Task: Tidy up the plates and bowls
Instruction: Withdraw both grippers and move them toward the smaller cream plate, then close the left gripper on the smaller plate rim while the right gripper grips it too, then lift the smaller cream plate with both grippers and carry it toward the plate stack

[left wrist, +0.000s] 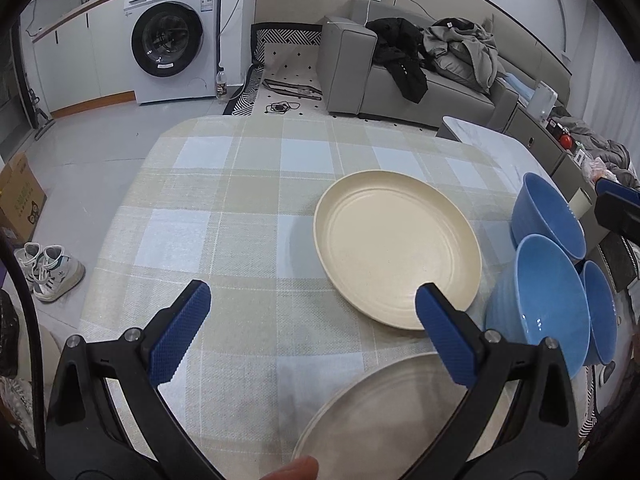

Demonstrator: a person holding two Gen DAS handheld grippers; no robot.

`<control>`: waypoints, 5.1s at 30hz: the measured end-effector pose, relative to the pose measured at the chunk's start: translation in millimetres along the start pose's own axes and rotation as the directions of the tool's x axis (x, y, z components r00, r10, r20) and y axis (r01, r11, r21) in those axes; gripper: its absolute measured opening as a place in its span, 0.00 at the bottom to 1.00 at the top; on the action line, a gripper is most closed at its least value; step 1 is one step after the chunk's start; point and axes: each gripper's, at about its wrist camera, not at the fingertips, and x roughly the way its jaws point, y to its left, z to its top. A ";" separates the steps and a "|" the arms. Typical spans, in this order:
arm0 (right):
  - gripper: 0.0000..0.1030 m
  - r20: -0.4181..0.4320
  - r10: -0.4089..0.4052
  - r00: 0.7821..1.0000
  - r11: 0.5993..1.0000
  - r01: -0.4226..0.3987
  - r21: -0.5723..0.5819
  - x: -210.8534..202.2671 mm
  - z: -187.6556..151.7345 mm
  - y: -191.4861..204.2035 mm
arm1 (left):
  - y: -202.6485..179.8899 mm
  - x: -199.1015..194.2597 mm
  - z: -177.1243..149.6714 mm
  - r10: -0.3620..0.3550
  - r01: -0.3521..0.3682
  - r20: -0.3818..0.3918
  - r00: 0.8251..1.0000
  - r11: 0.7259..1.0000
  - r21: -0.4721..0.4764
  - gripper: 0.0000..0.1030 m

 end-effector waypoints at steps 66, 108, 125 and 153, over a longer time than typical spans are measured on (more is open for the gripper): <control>0.15 -0.468 -0.054 0.882 0.997 0.023 -0.071 202.8 -6.3 -39.6 | -9.7 124.8 0.4 -0.104 0.109 -0.183 0.978 0.994 0.014 0.22; 0.13 -0.299 -0.055 0.953 0.996 0.031 -0.083 125.4 14.4 -16.2 | -1.8 40.2 8.6 -0.080 0.080 -0.021 0.997 0.997 0.013 0.22; 0.13 -0.217 -0.029 0.976 0.995 0.008 -0.095 66.4 8.2 10.2 | -1.3 -28.0 -2.3 -0.060 0.059 0.035 0.998 0.997 0.040 0.22; 0.14 -0.067 0.036 0.997 0.998 -0.039 -0.050 -22.3 -47.2 42.3 | -6.1 -117.0 -72.4 -0.051 0.044 0.062 0.997 0.993 0.108 0.22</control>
